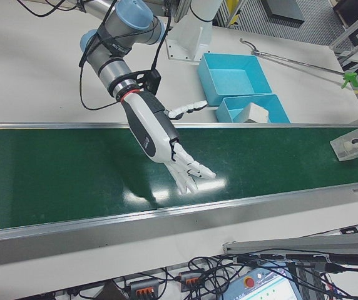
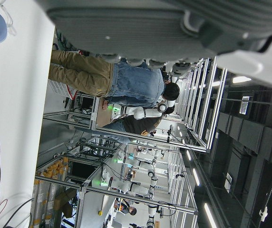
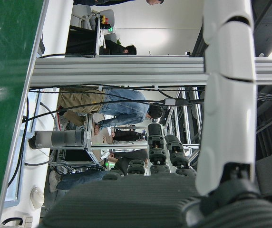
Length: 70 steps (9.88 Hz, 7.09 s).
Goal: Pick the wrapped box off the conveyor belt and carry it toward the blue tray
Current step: 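Lower the open right hand over the belt in the box's path, then close the right hand around the wrapped white box on the belt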
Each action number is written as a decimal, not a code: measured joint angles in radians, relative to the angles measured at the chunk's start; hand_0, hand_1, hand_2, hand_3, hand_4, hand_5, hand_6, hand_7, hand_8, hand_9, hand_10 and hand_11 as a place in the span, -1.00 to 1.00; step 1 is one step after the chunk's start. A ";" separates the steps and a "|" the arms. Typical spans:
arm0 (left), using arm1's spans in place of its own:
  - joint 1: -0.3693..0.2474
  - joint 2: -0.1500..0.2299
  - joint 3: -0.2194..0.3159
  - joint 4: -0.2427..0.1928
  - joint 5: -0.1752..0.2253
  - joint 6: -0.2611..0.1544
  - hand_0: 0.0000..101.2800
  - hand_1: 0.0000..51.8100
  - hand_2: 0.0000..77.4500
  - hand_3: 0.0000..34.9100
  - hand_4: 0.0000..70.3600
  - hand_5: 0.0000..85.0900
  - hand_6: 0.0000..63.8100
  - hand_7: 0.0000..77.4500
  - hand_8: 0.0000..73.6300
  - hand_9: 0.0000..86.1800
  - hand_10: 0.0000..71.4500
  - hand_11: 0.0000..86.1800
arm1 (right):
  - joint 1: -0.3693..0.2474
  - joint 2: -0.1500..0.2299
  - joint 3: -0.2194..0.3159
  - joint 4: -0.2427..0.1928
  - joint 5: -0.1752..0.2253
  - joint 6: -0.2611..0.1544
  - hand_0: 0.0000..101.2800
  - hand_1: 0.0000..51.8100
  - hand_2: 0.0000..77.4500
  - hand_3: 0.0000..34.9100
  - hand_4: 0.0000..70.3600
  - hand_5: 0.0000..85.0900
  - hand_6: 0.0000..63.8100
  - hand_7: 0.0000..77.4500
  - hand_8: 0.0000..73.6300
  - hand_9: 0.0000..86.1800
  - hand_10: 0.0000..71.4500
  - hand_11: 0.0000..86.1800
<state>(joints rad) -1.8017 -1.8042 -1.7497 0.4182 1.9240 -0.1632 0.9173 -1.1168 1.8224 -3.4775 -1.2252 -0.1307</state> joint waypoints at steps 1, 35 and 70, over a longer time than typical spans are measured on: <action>0.000 0.000 0.000 0.000 0.000 0.000 -1.00 -1.00 -0.97 -1.00 -0.98 -0.97 -1.00 -0.99 -0.99 -0.99 -0.98 -0.99 | -0.001 0.000 0.000 0.000 0.001 0.000 -0.05 -0.43 -0.77 -1.00 -0.75 -0.77 -0.85 -0.55 -0.94 -0.91 -1.00 -0.97; 0.000 0.000 0.000 0.000 0.000 0.000 -1.00 -1.00 -0.97 -1.00 -0.98 -0.97 -0.98 -0.99 -0.99 -0.99 -1.00 -0.99 | -0.122 0.100 -0.093 0.006 0.106 -0.052 -0.04 -0.47 -0.69 -0.99 -0.69 -0.74 -0.76 -0.45 -0.93 -0.84 -1.00 -0.97; 0.000 0.000 0.000 0.000 0.000 0.000 -1.00 -1.00 -0.99 -1.00 -0.98 -0.97 -0.98 -0.99 -0.99 -1.00 -1.00 -0.99 | -0.180 0.120 -0.115 0.004 0.135 -0.058 -0.07 -0.45 -0.73 -0.99 -0.67 -0.72 -0.80 -0.46 -0.96 -0.89 -1.00 -0.97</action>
<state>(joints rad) -1.8017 -1.8042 -1.7497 0.4182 1.9240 -0.1632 0.7373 -0.9966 1.7073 -3.4732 -1.0906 -0.1888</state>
